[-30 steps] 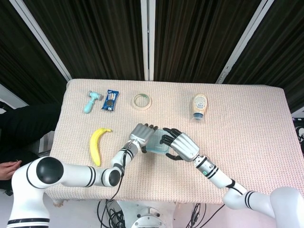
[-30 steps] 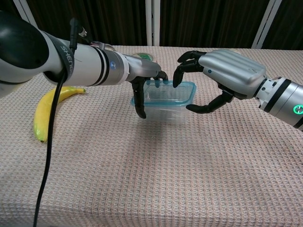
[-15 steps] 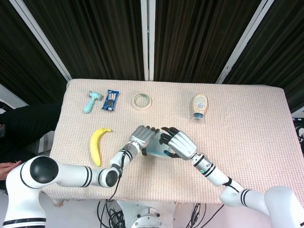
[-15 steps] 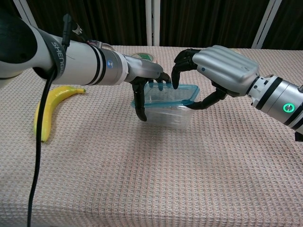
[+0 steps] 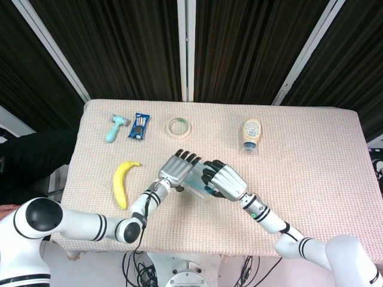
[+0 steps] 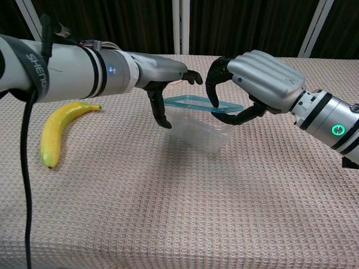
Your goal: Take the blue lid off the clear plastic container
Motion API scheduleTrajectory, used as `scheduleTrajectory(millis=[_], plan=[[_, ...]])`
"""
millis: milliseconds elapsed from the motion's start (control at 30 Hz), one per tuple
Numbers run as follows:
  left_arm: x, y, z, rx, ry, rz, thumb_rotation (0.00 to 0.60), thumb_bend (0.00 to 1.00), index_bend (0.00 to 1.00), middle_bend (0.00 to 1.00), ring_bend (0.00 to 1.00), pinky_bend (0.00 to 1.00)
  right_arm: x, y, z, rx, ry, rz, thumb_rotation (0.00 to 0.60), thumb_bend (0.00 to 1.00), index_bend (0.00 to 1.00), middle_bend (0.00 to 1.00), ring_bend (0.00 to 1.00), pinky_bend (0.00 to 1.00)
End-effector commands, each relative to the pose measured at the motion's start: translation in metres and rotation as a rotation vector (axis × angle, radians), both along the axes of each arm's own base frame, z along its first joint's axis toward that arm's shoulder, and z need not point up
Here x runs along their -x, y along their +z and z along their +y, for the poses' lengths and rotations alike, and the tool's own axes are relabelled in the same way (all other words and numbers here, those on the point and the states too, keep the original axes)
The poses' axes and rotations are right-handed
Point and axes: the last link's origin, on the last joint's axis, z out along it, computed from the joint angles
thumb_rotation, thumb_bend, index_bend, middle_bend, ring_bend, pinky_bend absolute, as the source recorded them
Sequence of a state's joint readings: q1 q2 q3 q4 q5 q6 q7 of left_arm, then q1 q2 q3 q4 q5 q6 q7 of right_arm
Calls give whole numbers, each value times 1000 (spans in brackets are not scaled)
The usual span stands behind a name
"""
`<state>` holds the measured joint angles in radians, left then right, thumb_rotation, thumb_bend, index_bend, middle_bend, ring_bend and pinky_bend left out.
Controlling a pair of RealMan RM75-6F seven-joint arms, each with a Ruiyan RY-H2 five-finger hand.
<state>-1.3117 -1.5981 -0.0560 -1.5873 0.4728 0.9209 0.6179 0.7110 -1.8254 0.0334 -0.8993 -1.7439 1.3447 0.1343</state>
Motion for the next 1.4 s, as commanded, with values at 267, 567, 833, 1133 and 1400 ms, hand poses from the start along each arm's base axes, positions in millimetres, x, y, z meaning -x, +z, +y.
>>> scheduleTrajectory(millis=[267, 567, 833, 1133, 1400], plan=[[35, 29, 0, -73, 38, 4, 600, 178, 6, 29, 0, 48, -4, 7, -5, 89, 59, 14, 600, 338, 816, 512, 292, 359], [68, 68, 10, -150, 115, -63, 600, 179, 6, 29, 0, 46, -3, 23, -11, 255, 101, 73, 600, 350, 831, 527, 295, 317], [94, 96, 17, -221, 158, -98, 600, 178, 6, 28, 0, 45, 1, 36, -22, 329, 84, 99, 600, 351, 833, 527, 295, 310], [134, 143, 14, -394, 181, -115, 600, 178, 6, 28, 0, 44, 58, 69, -37, 361, -82, 264, 600, 350, 785, 506, 277, 307], [169, 166, -8, -453, 238, -141, 600, 175, 6, 29, 0, 44, 101, 71, -19, 235, -282, 363, 600, 284, 135, 194, 22, 50]])
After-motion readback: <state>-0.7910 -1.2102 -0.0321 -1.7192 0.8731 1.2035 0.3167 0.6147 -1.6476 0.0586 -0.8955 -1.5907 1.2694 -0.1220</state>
